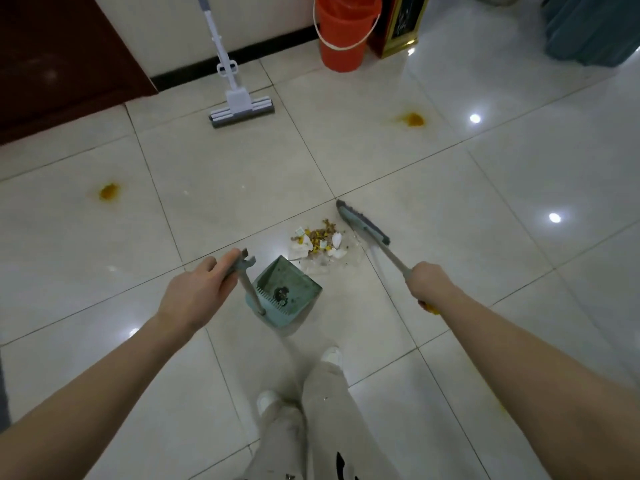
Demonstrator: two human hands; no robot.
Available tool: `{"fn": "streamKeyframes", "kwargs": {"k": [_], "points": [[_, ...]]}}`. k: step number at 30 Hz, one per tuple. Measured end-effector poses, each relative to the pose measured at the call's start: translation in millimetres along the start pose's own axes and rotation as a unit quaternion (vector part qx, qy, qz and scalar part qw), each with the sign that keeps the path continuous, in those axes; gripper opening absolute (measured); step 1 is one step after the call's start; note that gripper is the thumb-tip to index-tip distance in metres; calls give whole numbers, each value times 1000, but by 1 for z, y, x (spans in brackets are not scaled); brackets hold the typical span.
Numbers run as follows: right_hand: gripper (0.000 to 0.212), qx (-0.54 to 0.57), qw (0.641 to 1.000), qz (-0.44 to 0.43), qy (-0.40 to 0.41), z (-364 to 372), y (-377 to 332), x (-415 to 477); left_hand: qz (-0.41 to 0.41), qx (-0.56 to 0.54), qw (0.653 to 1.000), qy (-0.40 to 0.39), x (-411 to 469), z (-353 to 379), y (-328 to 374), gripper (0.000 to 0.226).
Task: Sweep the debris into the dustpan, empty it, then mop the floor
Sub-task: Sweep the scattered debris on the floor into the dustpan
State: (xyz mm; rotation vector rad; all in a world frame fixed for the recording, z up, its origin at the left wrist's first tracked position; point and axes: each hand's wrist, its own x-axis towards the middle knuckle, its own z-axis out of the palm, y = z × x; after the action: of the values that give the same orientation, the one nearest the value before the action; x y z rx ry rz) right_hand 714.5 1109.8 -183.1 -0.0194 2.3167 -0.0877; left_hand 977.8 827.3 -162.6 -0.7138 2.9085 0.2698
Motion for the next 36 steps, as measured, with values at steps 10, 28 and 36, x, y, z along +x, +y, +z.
{"fn": "streamKeyframes", "kwargs": {"k": [10,28,36], "points": [[31,-33,997,-56,-35,41,-41,3,-33,-52,998,9,21,19,20,44],[38,-305,940,-151,24,77,-47,-55,16,-67,998,-12,0,10,-11,38],[44,-371,911,-180,-16,88,0,-85,31,-73,997,20,-2,20,-18,44]]}}
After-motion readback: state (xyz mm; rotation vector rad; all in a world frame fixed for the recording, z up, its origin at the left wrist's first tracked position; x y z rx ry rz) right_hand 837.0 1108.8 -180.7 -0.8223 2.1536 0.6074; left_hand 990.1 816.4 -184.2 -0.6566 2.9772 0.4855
